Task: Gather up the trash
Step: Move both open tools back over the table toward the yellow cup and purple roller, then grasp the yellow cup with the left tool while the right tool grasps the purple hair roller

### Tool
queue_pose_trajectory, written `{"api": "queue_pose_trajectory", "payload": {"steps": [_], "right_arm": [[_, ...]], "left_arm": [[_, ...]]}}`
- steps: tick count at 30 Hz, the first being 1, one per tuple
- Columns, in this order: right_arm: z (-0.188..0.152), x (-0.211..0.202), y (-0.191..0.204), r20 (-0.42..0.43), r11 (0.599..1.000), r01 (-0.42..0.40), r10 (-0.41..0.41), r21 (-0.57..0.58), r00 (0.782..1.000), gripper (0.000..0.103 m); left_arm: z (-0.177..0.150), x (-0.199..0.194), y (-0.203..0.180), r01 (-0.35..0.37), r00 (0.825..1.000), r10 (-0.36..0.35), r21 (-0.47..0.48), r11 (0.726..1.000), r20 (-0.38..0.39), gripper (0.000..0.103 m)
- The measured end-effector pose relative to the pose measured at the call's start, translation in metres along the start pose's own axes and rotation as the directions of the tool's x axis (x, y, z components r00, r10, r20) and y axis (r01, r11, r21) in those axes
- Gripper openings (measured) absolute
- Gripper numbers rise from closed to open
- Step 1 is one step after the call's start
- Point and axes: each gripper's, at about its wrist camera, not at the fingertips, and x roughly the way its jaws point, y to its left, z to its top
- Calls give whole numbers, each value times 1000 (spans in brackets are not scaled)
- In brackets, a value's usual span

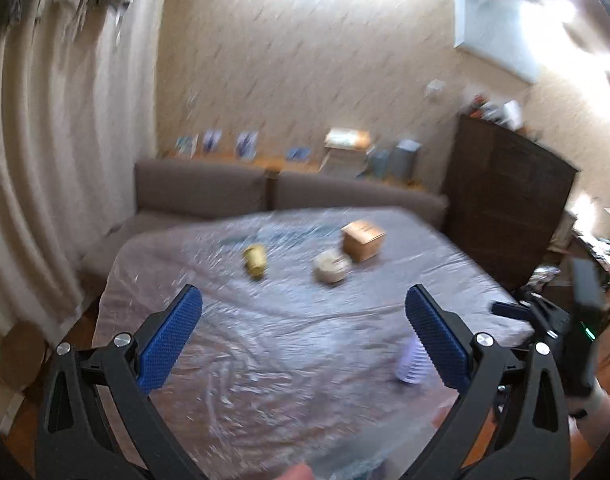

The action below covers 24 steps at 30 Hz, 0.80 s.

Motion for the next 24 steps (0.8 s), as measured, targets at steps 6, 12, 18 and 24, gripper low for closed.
{"api": "queue_pose_trajectory", "payload": {"steps": [6, 12, 18, 24], "right_arm": [[-5, 44, -3, -73, 999, -15, 18, 33, 997, 99], [-8, 62, 0, -101, 998, -34, 39, 56, 994, 99], [-12, 74, -1, -116, 994, -63, 73, 94, 990, 99], [-13, 77, -2, -112, 992, -75, 87, 103, 990, 99]], "left_arm": [[14, 122, 28, -77, 980, 76, 2, 997, -185, 102], [16, 213, 47, -112, 941, 114, 25, 993, -317, 86], [21, 262, 57, -114, 925, 104, -6, 993, -364, 84], [23, 285, 55, -133, 922, 135, 32, 991, -363, 73]]}}
